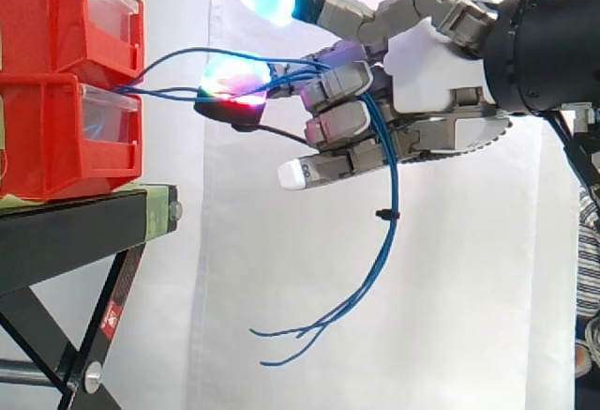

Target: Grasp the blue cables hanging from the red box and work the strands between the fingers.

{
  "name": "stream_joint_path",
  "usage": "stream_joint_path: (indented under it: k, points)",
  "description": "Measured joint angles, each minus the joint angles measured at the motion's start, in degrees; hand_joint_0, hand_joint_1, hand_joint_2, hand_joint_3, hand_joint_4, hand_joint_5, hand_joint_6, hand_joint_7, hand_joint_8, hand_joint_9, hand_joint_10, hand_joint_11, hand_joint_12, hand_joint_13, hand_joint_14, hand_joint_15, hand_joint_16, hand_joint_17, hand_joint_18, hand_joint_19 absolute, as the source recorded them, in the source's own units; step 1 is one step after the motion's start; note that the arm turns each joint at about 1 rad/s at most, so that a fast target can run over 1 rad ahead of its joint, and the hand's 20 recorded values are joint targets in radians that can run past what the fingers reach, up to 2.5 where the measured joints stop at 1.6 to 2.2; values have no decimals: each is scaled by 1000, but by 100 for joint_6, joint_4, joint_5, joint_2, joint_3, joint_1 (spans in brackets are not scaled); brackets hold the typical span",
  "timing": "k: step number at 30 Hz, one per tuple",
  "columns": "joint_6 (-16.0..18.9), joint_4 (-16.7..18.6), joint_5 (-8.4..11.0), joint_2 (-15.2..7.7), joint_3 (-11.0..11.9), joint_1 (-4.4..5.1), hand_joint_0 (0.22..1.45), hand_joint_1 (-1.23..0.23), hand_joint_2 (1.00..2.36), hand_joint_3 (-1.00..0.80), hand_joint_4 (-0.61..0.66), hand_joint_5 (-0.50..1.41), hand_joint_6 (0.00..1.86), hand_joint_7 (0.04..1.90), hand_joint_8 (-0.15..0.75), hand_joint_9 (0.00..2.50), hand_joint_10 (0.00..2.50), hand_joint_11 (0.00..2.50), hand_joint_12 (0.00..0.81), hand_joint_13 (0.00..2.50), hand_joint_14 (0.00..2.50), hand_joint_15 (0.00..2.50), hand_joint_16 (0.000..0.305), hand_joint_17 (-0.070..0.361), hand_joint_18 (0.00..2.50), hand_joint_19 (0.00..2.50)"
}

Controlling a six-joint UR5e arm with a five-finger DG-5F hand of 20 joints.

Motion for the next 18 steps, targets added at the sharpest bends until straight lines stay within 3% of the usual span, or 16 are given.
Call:
stream_joint_path:
  k: [18]
  points:
    - [-658,413,178,-9,-1,163,867,-714,1001,-970,255,504,10,1436,432,514,2500,2500,470,306,2500,1847,55,124,738,845]
